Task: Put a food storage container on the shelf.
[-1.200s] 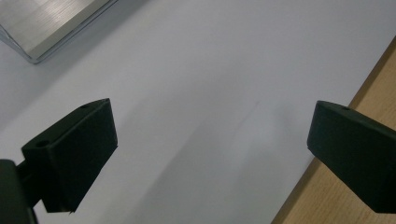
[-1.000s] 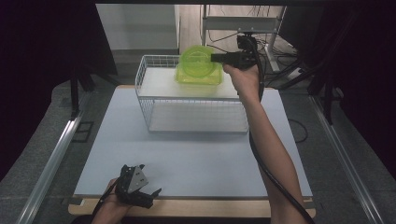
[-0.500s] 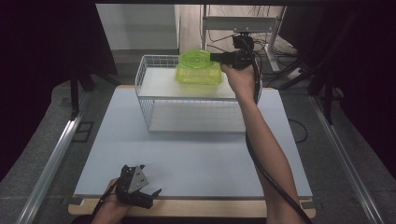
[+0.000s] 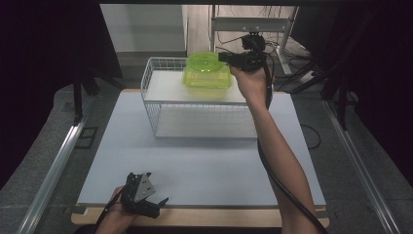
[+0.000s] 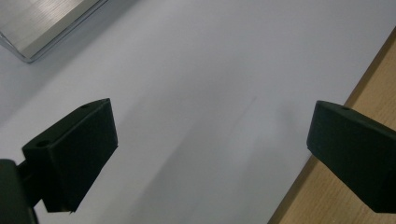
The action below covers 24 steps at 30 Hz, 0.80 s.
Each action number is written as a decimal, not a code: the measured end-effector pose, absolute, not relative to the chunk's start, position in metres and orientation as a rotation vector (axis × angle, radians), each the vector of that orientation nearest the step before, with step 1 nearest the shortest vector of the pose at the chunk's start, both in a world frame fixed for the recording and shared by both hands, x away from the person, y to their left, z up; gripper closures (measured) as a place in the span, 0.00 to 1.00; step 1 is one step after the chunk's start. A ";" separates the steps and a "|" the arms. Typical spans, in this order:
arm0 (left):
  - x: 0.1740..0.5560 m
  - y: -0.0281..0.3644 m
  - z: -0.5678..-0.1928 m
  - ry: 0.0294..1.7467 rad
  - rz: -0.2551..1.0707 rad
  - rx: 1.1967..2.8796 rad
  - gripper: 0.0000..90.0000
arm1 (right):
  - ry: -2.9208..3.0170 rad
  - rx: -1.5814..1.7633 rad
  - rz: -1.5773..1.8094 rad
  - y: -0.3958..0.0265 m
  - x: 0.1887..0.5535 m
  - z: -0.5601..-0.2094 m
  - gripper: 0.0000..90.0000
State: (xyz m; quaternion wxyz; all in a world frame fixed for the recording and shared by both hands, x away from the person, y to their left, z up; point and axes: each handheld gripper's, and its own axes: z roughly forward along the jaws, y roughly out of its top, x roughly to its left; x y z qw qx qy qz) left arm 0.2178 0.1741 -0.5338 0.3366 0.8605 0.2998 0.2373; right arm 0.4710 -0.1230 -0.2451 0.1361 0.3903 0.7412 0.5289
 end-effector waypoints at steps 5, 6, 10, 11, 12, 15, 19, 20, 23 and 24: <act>0.217 0.173 -0.534 0.776 0.620 2.251 0.02 | 2.288 0.989 1.525 -0.102 0.453 -0.253 0.99; 0.217 0.173 -0.534 0.776 0.620 2.252 0.02 | 2.306 0.970 1.525 -0.098 0.451 -0.255 0.99; 0.218 0.173 -0.534 0.778 0.618 2.251 0.02 | 2.369 0.915 1.517 -0.084 0.447 -0.263 0.99; 0.218 0.173 -0.534 0.778 0.618 2.251 0.02 | 2.380 0.905 1.514 -0.081 0.447 -0.265 0.99; 0.218 0.173 -0.534 0.779 0.619 2.251 0.02 | 2.385 0.898 1.507 -0.079 0.448 -0.266 0.99; 0.218 0.173 -0.534 0.776 0.617 2.254 0.02 | 2.381 0.900 1.496 -0.074 0.450 -0.268 0.99; 0.218 0.173 -0.534 0.774 0.615 2.256 0.02 | 2.371 0.921 1.495 -0.073 0.454 -0.269 0.99; 0.218 0.173 -0.534 0.774 0.615 2.257 0.02 | 2.365 0.929 1.494 -0.073 0.455 -0.268 0.99; 0.218 0.173 -0.534 0.774 0.616 2.258 0.02 | 2.351 0.947 1.497 -0.074 0.458 -0.267 0.99; 0.218 0.173 -0.534 0.774 0.615 2.258 0.02 | 2.347 0.953 1.497 -0.075 0.459 -0.267 0.99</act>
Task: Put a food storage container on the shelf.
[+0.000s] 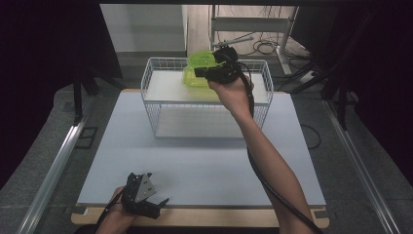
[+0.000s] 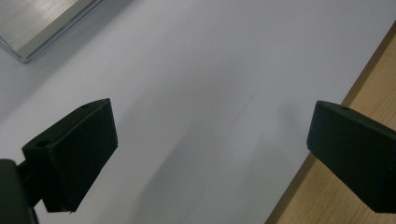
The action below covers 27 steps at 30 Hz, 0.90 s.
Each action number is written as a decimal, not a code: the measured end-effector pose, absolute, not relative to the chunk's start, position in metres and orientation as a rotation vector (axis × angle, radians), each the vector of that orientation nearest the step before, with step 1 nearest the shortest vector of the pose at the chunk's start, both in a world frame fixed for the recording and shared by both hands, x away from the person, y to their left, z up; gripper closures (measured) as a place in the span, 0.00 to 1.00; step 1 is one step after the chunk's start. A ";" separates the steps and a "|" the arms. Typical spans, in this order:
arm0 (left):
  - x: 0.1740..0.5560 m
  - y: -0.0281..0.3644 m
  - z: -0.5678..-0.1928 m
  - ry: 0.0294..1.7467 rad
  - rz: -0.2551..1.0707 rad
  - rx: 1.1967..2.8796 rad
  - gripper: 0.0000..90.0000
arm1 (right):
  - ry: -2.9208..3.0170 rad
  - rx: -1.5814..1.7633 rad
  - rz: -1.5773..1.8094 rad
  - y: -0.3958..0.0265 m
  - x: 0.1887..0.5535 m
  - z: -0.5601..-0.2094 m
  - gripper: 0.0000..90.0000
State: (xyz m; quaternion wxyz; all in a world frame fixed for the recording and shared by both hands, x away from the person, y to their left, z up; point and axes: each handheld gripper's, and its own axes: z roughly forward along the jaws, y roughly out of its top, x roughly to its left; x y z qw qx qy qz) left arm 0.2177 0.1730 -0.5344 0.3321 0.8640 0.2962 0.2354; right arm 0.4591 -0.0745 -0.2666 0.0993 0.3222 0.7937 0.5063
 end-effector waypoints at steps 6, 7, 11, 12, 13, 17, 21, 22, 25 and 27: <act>0.218 0.173 -0.534 0.776 0.619 2.253 0.02 | 2.352 0.952 1.516 -0.076 0.459 -0.267 0.95; 0.218 0.173 -0.534 0.780 0.620 2.247 0.02 | 2.362 0.940 1.514 -0.076 0.457 -0.268 0.94; 0.218 0.176 -0.532 0.796 0.614 2.225 0.02 | 2.389 0.900 1.514 -0.076 0.448 -0.275 0.83; 0.218 0.176 -0.532 0.801 0.614 2.219 0.02 | 2.389 0.892 1.509 -0.076 0.444 -0.278 0.80; 0.218 0.177 -0.532 0.805 0.615 2.212 0.02 | 2.390 0.882 1.501 -0.077 0.441 -0.280 0.77; 0.219 0.177 -0.531 0.810 0.619 2.211 0.02 | 2.406 0.855 1.477 -0.082 0.428 -0.294 0.61; 0.219 0.177 -0.531 0.813 0.606 2.204 0.02 | 2.428 0.835 1.454 -0.089 0.414 -0.311 0.47; 0.219 0.177 -0.531 0.813 0.606 2.203 0.02 | 2.435 0.827 1.447 -0.091 0.410 -0.315 0.44; 0.219 0.177 -0.531 0.813 0.597 2.197 0.02 | 2.445 0.814 1.419 -0.099 0.399 -0.328 0.37; 0.219 0.177 -0.531 0.813 0.597 2.197 0.02 | 2.443 0.803 1.414 -0.105 0.392 -0.335 0.32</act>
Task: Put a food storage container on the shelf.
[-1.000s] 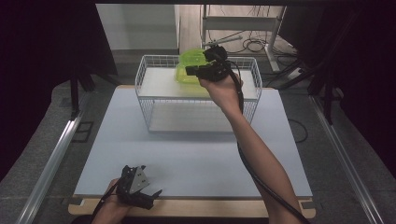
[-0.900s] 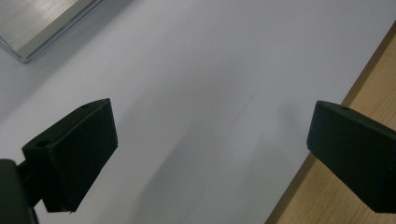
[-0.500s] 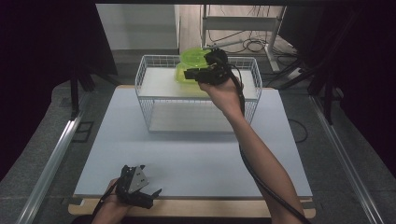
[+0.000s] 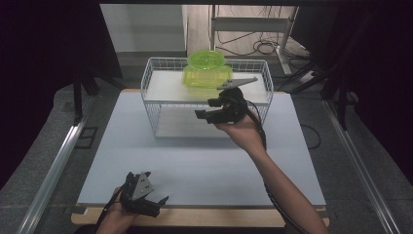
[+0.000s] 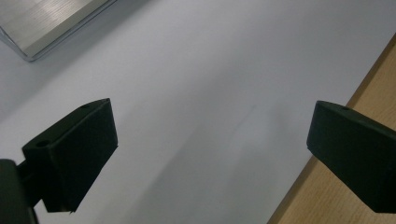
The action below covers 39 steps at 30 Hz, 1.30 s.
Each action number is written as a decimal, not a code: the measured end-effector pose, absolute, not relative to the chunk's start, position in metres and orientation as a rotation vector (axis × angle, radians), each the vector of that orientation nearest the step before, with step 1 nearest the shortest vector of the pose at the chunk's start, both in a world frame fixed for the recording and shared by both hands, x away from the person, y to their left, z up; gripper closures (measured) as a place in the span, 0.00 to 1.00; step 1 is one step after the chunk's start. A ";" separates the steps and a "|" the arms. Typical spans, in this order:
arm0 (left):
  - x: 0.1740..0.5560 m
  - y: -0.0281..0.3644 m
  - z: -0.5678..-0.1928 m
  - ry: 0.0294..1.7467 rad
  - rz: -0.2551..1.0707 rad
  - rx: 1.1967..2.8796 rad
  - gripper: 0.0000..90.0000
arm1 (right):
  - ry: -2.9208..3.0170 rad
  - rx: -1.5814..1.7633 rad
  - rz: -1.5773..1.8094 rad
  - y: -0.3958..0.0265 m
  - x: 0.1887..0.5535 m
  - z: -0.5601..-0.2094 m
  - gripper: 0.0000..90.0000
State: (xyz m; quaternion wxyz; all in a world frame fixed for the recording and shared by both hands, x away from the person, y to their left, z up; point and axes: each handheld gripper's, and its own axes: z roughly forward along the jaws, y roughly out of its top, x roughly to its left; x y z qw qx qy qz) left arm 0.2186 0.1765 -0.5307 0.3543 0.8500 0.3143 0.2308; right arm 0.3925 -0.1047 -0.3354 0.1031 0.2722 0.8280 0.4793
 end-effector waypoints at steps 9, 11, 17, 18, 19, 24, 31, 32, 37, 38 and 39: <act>0.219 0.176 -0.531 0.813 0.599 2.207 0.02 | 2.422 0.788 1.370 -0.134 0.365 -0.365 0.21; 0.218 0.176 -0.531 0.815 0.597 2.203 0.02 | 2.419 0.793 1.362 -0.141 0.360 -0.372 0.20; 0.218 0.175 -0.532 0.813 0.600 2.208 0.02 | 2.394 0.831 1.333 -0.165 0.346 -0.394 0.16; 0.218 0.175 -0.532 0.814 0.597 2.209 0.02 | 2.388 0.836 1.332 -0.169 0.344 -0.398 0.15; 0.218 0.175 -0.532 0.813 0.598 2.209 0.02 | 2.385 0.845 1.331 -0.172 0.343 -0.402 0.15; 0.218 0.174 -0.533 0.815 0.597 2.210 0.02 | 2.365 0.875 1.314 -0.188 0.334 -0.419 0.13; 0.218 0.174 -0.533 0.811 0.606 2.214 0.02 | 2.370 0.917 1.257 -0.207 0.324 -0.445 0.13; 0.218 0.173 -0.534 0.812 0.606 2.209 0.02 | 2.366 0.928 1.257 -0.210 0.322 -0.450 0.13; 0.218 0.173 -0.534 0.808 0.607 2.213 0.02 | 2.366 0.937 1.214 -0.223 0.314 -0.472 0.11; 0.218 0.173 -0.534 0.808 0.606 2.214 0.02 | 2.368 0.931 1.202 -0.225 0.312 -0.476 0.11; 0.218 0.173 -0.534 0.808 0.606 2.215 0.02 | 2.370 0.932 1.188 -0.228 0.311 -0.481 0.11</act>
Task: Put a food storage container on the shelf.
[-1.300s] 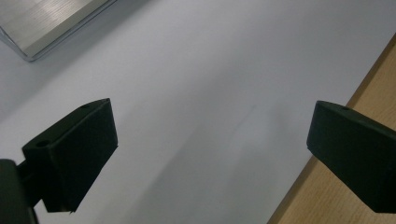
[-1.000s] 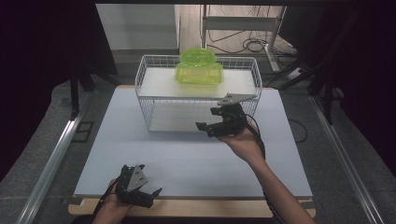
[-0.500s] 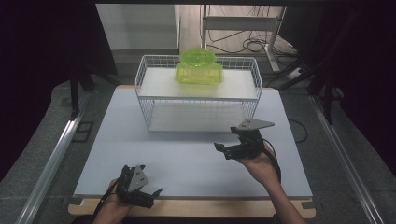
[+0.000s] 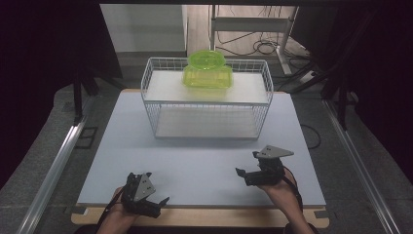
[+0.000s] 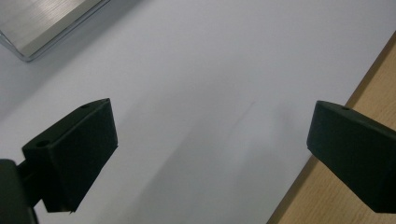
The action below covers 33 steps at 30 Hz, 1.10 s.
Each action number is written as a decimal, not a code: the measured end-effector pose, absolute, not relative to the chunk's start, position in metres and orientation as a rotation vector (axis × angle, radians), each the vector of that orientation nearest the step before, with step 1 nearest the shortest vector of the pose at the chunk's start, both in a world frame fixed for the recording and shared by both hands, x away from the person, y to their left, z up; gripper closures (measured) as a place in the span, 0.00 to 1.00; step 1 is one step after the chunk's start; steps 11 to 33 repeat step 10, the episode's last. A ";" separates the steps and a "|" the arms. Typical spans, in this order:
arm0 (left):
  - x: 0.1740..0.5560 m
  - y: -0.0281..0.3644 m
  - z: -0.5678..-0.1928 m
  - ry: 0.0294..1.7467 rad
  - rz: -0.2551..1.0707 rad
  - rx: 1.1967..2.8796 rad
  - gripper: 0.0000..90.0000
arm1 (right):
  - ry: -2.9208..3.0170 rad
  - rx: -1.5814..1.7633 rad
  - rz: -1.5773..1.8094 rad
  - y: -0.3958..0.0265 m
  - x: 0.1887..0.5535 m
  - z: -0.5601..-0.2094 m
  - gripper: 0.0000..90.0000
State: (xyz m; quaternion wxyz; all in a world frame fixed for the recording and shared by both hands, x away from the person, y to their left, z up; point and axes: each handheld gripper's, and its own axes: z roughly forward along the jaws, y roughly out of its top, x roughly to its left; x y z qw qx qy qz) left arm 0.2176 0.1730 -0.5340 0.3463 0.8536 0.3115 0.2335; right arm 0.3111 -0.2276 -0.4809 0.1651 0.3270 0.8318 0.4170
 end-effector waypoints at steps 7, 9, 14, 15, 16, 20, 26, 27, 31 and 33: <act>0.218 0.173 -0.535 0.807 0.602 2.222 0.02 | 2.430 1.020 1.092 -0.242 0.308 -0.507 0.09; 0.218 0.173 -0.534 0.808 0.605 2.220 0.02 | 2.418 1.037 1.105 -0.243 0.310 -0.507 0.09; 0.218 0.173 -0.534 0.809 0.604 2.218 0.02 | 2.412 1.039 1.112 -0.243 0.311 -0.506 0.09; 0.218 0.173 -0.534 0.809 0.604 2.218 0.02 | 2.412 1.039 1.112 -0.243 0.311 -0.506 0.09; 0.218 0.173 -0.534 0.809 0.604 2.218 0.02 | 2.412 1.039 1.112 -0.243 0.311 -0.506 0.09; 0.218 0.173 -0.534 0.809 0.604 2.218 0.02 | 2.412 1.039 1.112 -0.243 0.311 -0.506 0.09; 0.218 0.173 -0.534 0.809 0.604 2.218 0.02 | 2.412 1.039 1.112 -0.243 0.311 -0.506 0.09; 0.218 0.173 -0.534 0.809 0.604 2.218 0.02 | 2.412 1.039 1.112 -0.243 0.311 -0.506 0.09; 0.218 0.173 -0.534 0.809 0.604 2.218 0.02 | 2.412 1.039 1.112 -0.243 0.311 -0.506 0.09; 0.218 0.173 -0.534 0.809 0.604 2.218 0.02 | 2.412 1.039 1.112 -0.243 0.311 -0.506 0.09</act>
